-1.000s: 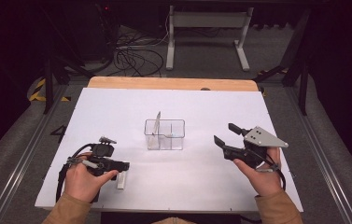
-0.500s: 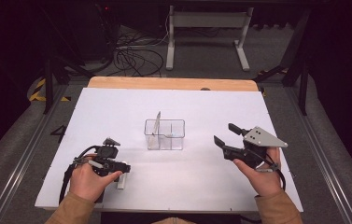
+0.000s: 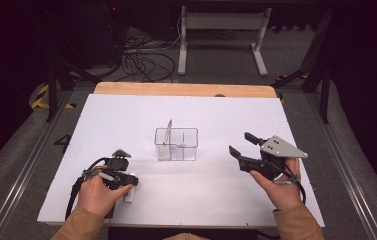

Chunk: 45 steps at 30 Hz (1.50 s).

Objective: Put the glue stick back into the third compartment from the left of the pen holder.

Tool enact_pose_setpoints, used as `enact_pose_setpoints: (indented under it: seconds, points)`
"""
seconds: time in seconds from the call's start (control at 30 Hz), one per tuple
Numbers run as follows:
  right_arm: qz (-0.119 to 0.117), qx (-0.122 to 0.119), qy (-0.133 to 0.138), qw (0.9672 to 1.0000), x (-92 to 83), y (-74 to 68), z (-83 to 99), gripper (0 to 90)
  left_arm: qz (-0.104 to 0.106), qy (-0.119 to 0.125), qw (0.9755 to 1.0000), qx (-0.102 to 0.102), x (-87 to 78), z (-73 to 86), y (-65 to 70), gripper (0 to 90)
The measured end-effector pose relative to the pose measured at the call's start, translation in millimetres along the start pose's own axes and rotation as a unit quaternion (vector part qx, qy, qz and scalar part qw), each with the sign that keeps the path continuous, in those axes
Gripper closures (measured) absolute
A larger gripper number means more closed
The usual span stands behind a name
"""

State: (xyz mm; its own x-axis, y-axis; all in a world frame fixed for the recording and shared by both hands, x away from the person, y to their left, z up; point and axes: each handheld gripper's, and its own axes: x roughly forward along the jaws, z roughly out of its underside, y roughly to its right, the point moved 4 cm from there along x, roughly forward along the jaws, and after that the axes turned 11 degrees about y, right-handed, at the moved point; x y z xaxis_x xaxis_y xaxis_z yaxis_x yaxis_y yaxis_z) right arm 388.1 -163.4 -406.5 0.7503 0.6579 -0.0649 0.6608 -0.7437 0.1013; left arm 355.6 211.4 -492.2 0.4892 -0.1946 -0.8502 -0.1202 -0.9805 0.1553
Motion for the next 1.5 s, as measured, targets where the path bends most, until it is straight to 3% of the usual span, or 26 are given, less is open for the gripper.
enact_pose_setpoints:
  seconds: [0.5,0.7,1.0,1.37,1.5]
  points:
    - [-0.001,0.001,-0.003,1.0,0.4,-0.5,1.2,31.4,-0.002,0.005,1.0,0.003,-0.4,0.3,-0.2,66.7]
    - [-0.001,0.0,-0.002,1.0,0.3,-0.4,0.9,31.4,0.001,0.025,0.9996,0.015,-6.5,-0.9,1.6,66.9]
    - [0.001,0.001,-0.002,1.0,-0.3,-0.3,0.6,31.4,0.025,0.072,0.9966,0.032,-23.0,-3.6,8.4,67.0]
    - [0.002,0.001,-0.003,1.0,-0.1,0.3,1.0,31.4,0.039,0.092,0.9943,0.037,-35.1,-6.8,8.2,67.0]
    - [0.002,0.002,-0.003,1.0,0.2,0.0,1.1,31.4,0.047,0.115,0.9915,0.041,-41.4,-11.2,6.7,67.0]
